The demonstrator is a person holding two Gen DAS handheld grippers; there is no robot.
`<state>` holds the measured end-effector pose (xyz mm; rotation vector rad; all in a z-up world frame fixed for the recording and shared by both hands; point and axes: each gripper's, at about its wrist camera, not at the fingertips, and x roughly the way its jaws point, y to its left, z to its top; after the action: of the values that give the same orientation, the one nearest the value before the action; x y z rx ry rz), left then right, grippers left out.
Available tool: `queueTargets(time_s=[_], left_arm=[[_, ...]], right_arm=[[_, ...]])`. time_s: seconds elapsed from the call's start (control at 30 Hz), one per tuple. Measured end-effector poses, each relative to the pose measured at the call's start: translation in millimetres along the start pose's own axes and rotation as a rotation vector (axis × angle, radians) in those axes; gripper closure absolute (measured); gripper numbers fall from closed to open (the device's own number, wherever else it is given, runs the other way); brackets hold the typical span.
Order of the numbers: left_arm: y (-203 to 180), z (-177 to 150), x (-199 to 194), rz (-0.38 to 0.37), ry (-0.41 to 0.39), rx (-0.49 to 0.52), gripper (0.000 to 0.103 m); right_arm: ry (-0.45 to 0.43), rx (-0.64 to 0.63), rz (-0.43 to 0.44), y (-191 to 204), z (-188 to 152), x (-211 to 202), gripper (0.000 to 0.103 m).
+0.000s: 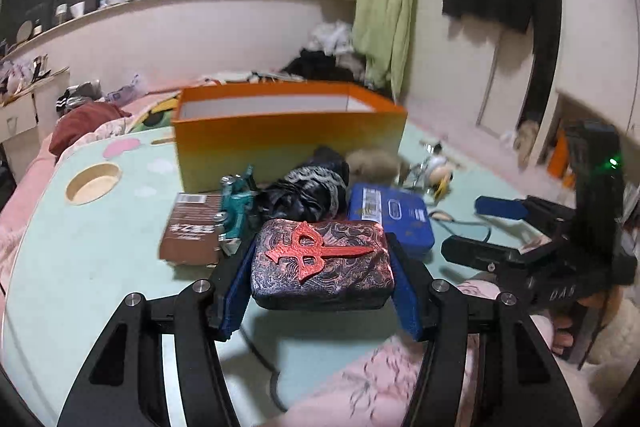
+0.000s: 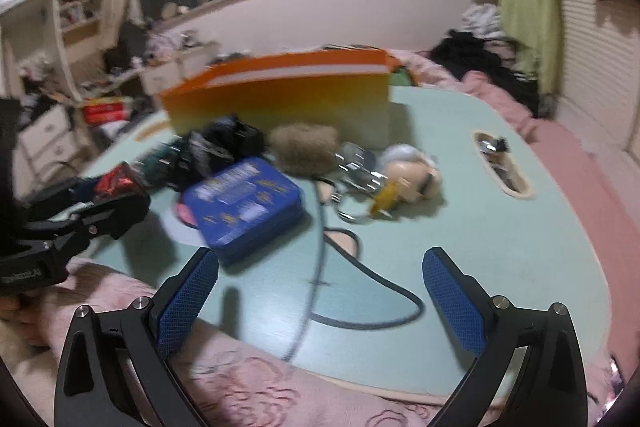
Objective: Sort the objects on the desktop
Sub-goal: 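Grasp the black case with red emblem with the left gripper while the right grasps the blue tin, then carry the black case and blue tin over the orange box and release both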
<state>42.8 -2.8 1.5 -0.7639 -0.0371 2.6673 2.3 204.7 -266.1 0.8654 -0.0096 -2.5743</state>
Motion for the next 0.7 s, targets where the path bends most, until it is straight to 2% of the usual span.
queueTargets(time_s=[0.1, 0.2, 0.3, 0.33, 0.37, 0.43, 0.57, 0.7], left_arm=[[11, 3, 0, -0.011, -0.018, -0.058, 0.042], [17, 4, 1, -0.022, -0.013, -0.081, 0.042], [15, 4, 0, -0.019, -0.022, -0.068, 0.042], [14, 4, 0, -0.017, -0.024, -0.064, 0.042], [14, 4, -1, -0.016, -0.026, -0.063, 0.042], [15, 4, -2, -0.016, -0.032, -0.066, 0.042], [17, 6, -10, -0.018, -0.051, -0.070, 0.042], [17, 17, -21, -0.005, -0.075, -0.071, 0.042]], right_arm=[[0.052, -0.061, 0.089, 10, 17, 8, 0.001], [0.068, -0.157, 0.071, 25, 36, 22, 0.001], [0.223, -0.254, 0.064, 42, 46, 57, 0.001], [0.259, -0.270, 0.048, 46, 45, 65, 0.009], [0.249, -0.264, 0.079, 48, 44, 68, 0.025], [0.222, -0.268, 0.110, 49, 42, 63, 0.035], [0.161, -0.226, 0.141, 45, 29, 47, 0.036], [0.038, -0.137, 0.170, 37, 34, 18, 0.037]])
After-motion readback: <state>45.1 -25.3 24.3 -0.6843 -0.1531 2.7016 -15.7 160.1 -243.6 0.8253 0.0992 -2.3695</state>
